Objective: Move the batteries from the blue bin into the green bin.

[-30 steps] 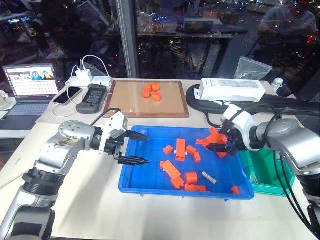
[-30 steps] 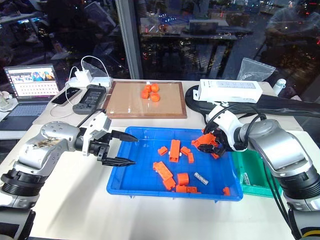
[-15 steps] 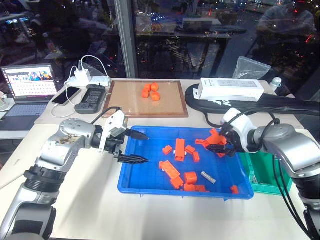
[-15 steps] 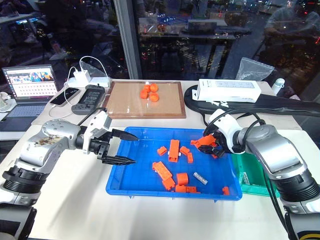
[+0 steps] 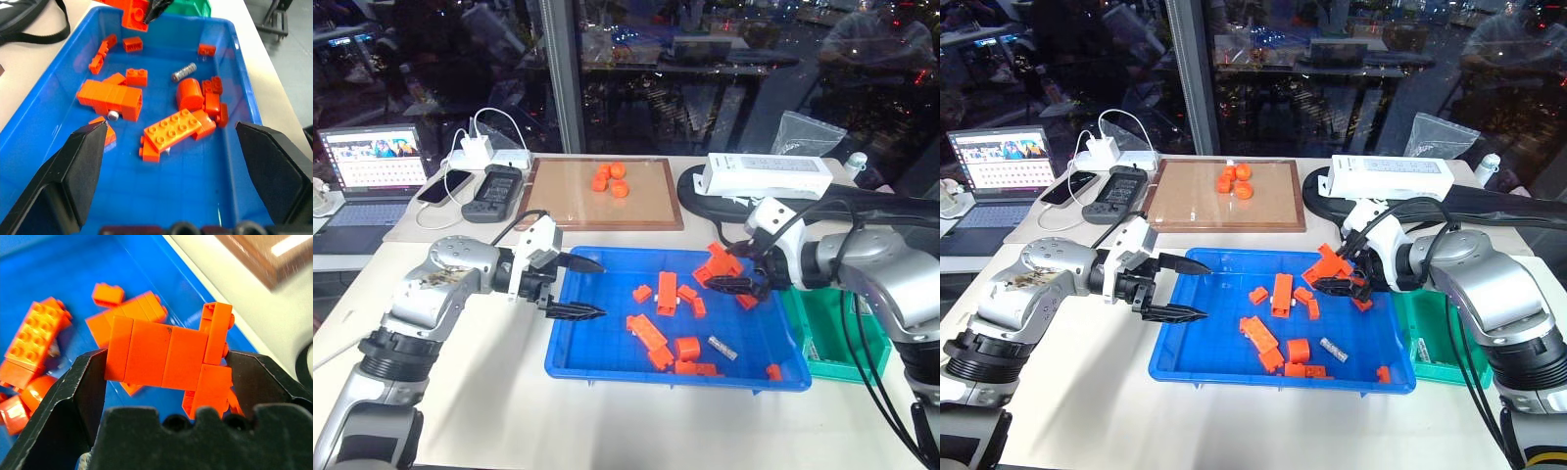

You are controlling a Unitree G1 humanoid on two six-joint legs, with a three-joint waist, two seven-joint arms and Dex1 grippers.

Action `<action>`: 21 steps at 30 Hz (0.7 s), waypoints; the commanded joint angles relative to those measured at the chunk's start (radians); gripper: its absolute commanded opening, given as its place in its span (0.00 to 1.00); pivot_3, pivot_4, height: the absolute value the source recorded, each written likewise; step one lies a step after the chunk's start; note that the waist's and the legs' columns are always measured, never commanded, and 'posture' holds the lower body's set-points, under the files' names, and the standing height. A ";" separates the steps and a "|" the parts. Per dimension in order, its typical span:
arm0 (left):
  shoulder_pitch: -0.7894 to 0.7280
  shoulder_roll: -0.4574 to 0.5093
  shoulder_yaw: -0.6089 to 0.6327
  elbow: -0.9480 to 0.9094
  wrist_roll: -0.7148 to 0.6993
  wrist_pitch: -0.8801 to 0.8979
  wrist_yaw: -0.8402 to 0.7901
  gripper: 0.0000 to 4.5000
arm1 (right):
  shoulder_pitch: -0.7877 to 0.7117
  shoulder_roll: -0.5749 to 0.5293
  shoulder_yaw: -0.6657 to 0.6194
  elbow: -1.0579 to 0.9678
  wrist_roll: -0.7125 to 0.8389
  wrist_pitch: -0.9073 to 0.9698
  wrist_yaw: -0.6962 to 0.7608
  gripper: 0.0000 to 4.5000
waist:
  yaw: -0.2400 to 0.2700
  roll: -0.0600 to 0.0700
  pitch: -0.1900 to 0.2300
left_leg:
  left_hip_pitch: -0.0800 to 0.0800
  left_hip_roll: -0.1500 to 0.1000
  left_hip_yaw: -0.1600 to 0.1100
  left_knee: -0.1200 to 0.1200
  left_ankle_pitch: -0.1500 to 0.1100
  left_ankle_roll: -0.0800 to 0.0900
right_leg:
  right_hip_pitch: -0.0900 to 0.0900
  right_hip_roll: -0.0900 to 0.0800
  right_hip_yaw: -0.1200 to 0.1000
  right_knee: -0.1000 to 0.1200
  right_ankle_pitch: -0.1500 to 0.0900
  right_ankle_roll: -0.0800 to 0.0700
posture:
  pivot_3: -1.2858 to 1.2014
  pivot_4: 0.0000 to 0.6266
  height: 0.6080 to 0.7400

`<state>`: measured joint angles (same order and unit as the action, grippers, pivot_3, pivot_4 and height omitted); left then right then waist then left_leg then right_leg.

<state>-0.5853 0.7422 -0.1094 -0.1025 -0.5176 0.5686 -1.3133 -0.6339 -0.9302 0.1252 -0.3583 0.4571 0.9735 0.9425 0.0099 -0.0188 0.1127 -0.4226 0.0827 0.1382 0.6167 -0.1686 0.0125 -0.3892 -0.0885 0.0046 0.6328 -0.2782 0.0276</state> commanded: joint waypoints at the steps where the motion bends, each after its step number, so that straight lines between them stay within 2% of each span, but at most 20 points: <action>1: -0.059 -0.041 0.042 0.004 -0.036 0.026 0.048 1.00 | 0.026 -0.007 -0.043 -0.080 0.048 -0.055 0.055 0.90 | 0.003 0.000 0.000 | 0.000 0.000 0.000 0.000 0.000 0.000 | 0.000 0.000 0.000 0.000 0.000 0.000 | 0.52 0.24 0.65; 11: -0.104 -0.129 0.003 -0.005 -0.057 0.077 0.078 1.00 | 0.052 -0.002 -0.067 -0.110 0.106 -0.065 0.080 0.90 | 0.000 0.000 0.000 | 0.000 0.000 -0.001 0.002 0.000 0.000 | 0.001 0.000 -0.002 0.001 0.000 0.000 | 0.52 0.24 0.65; 14: -0.124 -0.186 -0.018 0.018 -0.044 0.093 0.123 1.00 | 0.078 -0.008 -0.060 -0.104 0.086 -0.092 0.084 0.90 | 0.002 0.000 0.000 | 0.000 0.000 -0.001 0.002 0.000 0.000 | 0.002 0.000 -0.002 0.001 0.000 0.000 | 0.52 0.24 0.65; 16: -0.141 -0.235 -0.027 0.031 -0.040 0.109 0.165 0.88 | 0.082 -0.005 -0.051 -0.098 0.066 -0.114 0.077 1.00 | 0.005 0.000 0.000 | -0.001 -0.001 -0.001 0.003 0.000 0.000 | 0.002 0.000 -0.002 0.001 0.000 0.000 | 0.52 0.24 0.65; 19: -0.163 -0.290 -0.038 0.051 -0.021 0.112 0.218 0.69 | 0.082 0.003 -0.041 -0.093 0.046 -0.138 0.066 1.00 | 0.003 0.000 0.000 | -0.003 0.000 -0.001 0.007 0.000 0.000 | 0.002 0.000 -0.003 0.001 0.000 0.001 | 0.52 0.24 0.65; 21: -0.178 -0.316 -0.052 0.071 -0.002 0.102 0.238 0.51 | 0.078 0.008 -0.034 -0.091 0.026 -0.154 0.055 1.00 | 0.002 0.000 0.000 | -0.002 0.000 -0.002 0.007 0.000 0.001 | 0.002 0.000 -0.003 0.001 0.001 0.001 | 0.52 0.24 0.65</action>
<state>-0.7341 0.4375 -0.1592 -0.0386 -0.5360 0.6807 -1.1022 -0.5429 -0.9236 0.1038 -0.4411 0.5030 0.8562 1.0131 0.0119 -0.0189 0.1127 -0.4246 0.0822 0.1360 0.6239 -0.1689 0.0131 -0.3867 -0.0886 0.0019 0.6341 -0.2775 0.0285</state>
